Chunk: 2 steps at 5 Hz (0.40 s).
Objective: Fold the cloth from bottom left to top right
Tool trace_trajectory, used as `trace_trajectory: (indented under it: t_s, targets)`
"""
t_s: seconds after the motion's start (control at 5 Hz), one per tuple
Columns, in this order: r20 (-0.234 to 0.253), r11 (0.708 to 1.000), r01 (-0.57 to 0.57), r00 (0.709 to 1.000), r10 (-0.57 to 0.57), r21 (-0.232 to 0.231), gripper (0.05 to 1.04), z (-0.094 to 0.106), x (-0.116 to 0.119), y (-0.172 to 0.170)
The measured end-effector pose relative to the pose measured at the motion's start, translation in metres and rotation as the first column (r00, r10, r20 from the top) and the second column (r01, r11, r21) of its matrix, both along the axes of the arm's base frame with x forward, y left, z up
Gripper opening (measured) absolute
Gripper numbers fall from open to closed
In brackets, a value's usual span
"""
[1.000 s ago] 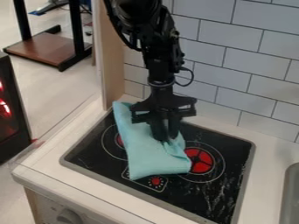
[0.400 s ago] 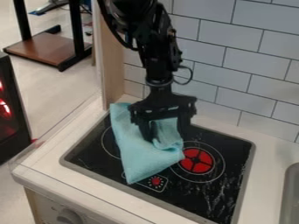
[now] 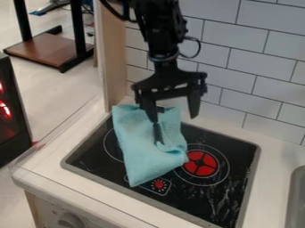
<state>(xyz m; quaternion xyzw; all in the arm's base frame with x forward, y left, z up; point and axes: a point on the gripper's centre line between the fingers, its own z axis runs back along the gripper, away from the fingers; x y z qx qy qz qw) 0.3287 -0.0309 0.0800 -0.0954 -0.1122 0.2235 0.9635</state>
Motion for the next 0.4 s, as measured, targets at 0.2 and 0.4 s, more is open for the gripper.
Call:
trace_trajectory:
  t_s: [0.2, 0.4]
  targets:
    - [0.059, 1.000, 0.008, 0.998, -0.008, 0.001, 0.999, 0.0277, -0.0027, 0.0010]
    - [0.057, 1.000, 0.019, 0.998, -0.019, 0.006, 0.999, 0.0277, -0.0044, 0.0025]
